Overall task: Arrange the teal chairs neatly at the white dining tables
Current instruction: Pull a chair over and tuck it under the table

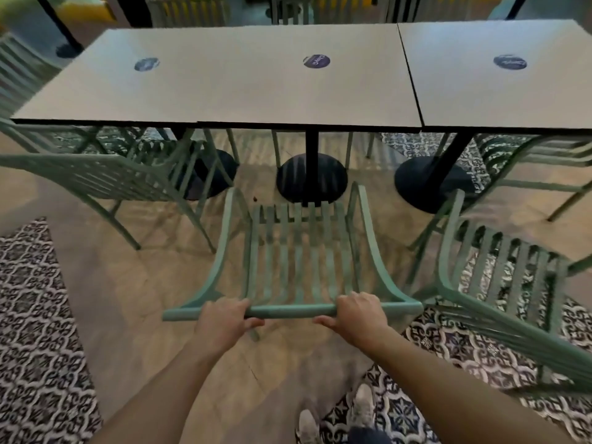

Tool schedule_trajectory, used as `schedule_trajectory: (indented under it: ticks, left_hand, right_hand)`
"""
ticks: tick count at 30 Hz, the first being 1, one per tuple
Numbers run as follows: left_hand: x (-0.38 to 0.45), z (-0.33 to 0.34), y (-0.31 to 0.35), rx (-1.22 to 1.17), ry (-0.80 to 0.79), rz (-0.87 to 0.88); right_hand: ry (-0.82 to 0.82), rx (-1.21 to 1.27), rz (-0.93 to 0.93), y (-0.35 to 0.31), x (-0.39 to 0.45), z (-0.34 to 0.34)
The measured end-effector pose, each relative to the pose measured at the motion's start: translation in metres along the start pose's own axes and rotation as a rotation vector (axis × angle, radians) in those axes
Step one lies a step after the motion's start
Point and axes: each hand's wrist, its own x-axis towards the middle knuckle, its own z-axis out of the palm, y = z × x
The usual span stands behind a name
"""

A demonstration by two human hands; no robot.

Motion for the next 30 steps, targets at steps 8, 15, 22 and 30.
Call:
schedule_trajectory:
  ticks: [8, 15, 22, 30]
  left_hand:
    - [0.003, -0.005, -0.019, -0.425, -0.042, -0.012]
    - [0.006, 0.008, -0.088, -0.577, 0.203, -0.644]
    - [-0.021, 0.009, -0.076, -1.981, 0.067, -1.073]
    - [0.004, 0.015, -0.083, -2.098, 0.126, -1.090]
  right_hand:
    - [0.120, 0.095, 0.181, 0.018, -0.015, 0.011]
    - [0.345, 0.589, 0.734, 0.065, -0.018, 0.024]
    - [0.145, 2.180, 1.076, 0.056, -0.021, 0.019]
    - [0.354, 2.330, 1.253, 0.046, 0.010, 0.009]
